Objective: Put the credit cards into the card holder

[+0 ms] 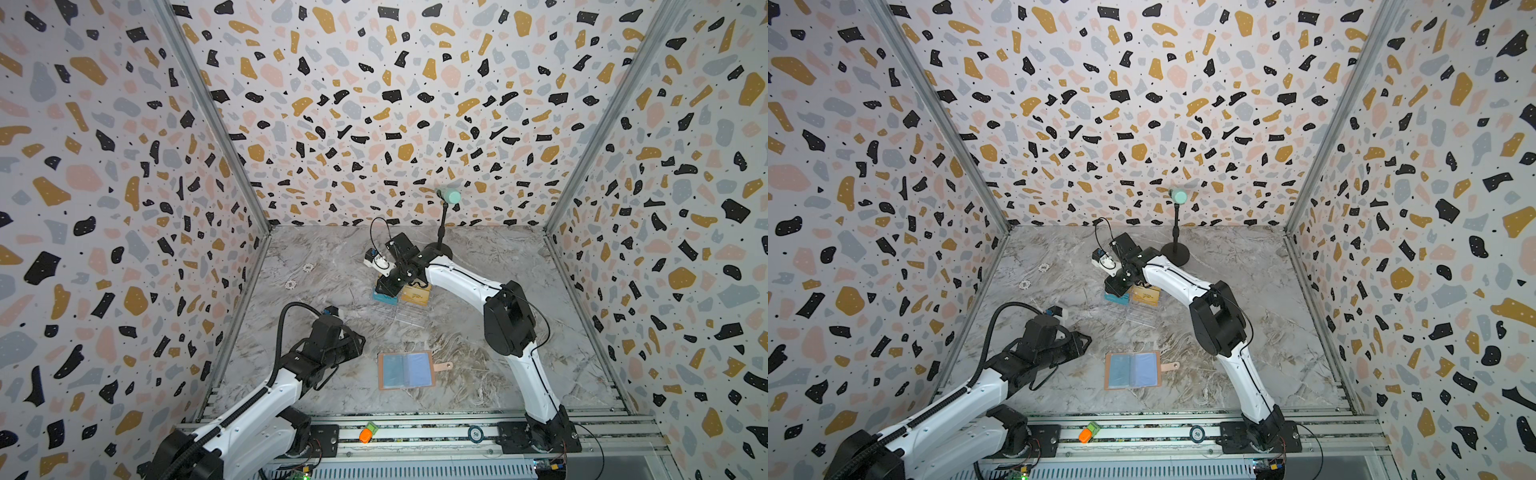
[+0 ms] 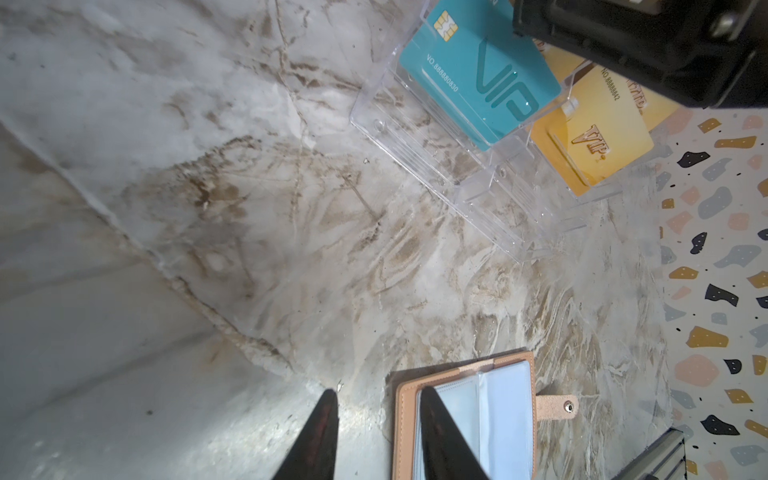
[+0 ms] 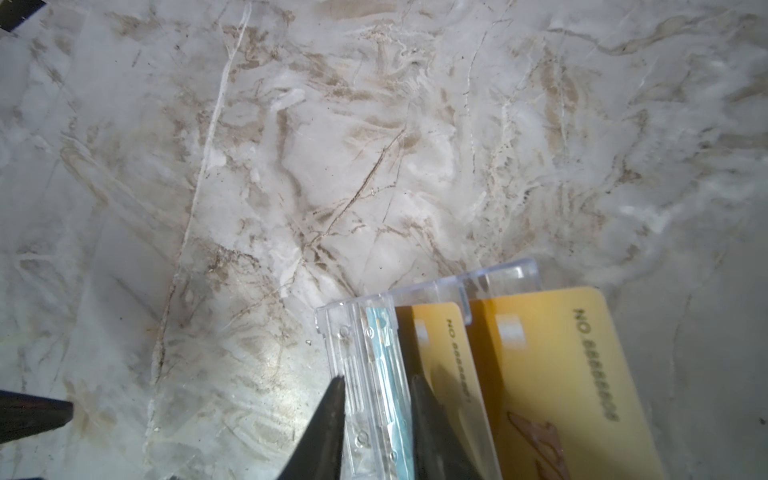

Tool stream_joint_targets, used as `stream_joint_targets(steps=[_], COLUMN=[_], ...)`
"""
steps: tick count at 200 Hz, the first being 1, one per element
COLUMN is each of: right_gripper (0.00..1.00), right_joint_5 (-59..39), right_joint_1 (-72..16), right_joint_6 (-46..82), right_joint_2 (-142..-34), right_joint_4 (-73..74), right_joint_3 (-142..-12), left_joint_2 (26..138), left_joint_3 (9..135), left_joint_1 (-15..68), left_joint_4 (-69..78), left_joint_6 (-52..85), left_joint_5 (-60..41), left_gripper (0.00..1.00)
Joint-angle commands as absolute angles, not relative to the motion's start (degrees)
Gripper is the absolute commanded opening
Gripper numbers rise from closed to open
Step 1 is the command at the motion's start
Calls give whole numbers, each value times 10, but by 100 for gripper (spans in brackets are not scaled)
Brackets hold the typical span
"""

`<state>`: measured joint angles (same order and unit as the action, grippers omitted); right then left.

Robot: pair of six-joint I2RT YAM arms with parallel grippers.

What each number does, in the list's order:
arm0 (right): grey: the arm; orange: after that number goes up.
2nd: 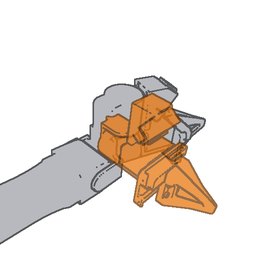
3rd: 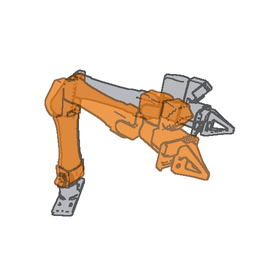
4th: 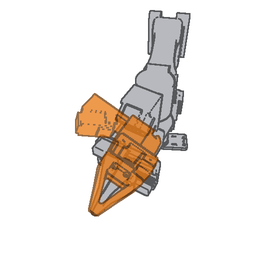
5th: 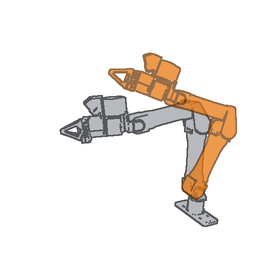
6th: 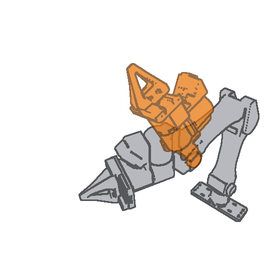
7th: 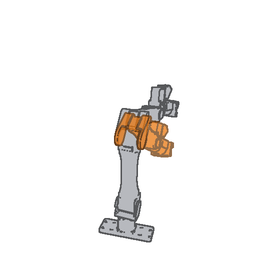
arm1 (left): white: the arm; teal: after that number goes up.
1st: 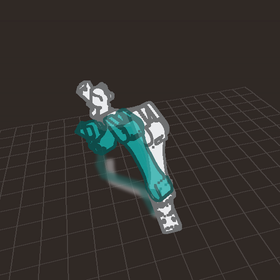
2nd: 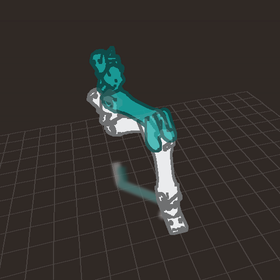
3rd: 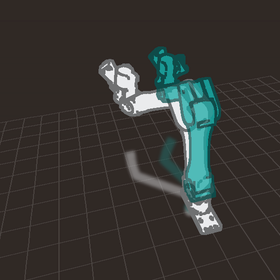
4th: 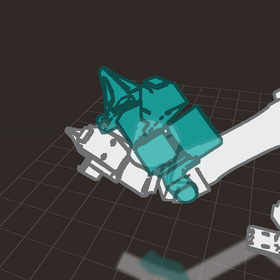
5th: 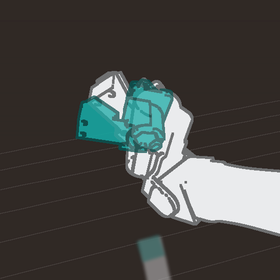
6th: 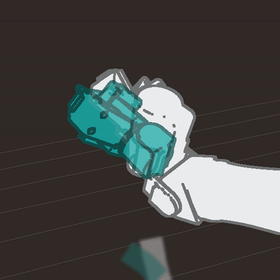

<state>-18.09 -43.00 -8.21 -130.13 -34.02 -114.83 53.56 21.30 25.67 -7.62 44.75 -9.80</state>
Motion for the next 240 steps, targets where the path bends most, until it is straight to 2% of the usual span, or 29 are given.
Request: stream_joint_targets(steps=[1, 30, 96, 128, 182, 240], right_gripper=[29, 31, 27, 17, 11, 12], right_joint_5=[-158, -153, -169, -172, -184, -184], right_joint_1=[-428, -428, -430, -430, -432, -432], right_joint_6=[-94, -97, -103, -106, -112, -118], right_joint_2=[-1298, -1304, -1311, -1309, -1304, -1311], right_joint_4=[-358, -361, -370, -370, -371, -374], right_joint_3=[-1168, -1167, -1163, -1161, -1156, -1155], left_joint_2=[539, 540, 540, 535, 530, 524], left_joint_3=[214, 215, 213, 211, 206, 202], left_joint_1=[254, 253, 253, 253, 253, 253], left_joint_4=[-60, -55, -59, -59, -60, -63], left_joint_6=[448, 444, 440, 439, 442, 446], left_joint_5=[-110, -122, -123, -121, -117, -111], left_gripper=[36, 38, 38, 39, 39, 39])
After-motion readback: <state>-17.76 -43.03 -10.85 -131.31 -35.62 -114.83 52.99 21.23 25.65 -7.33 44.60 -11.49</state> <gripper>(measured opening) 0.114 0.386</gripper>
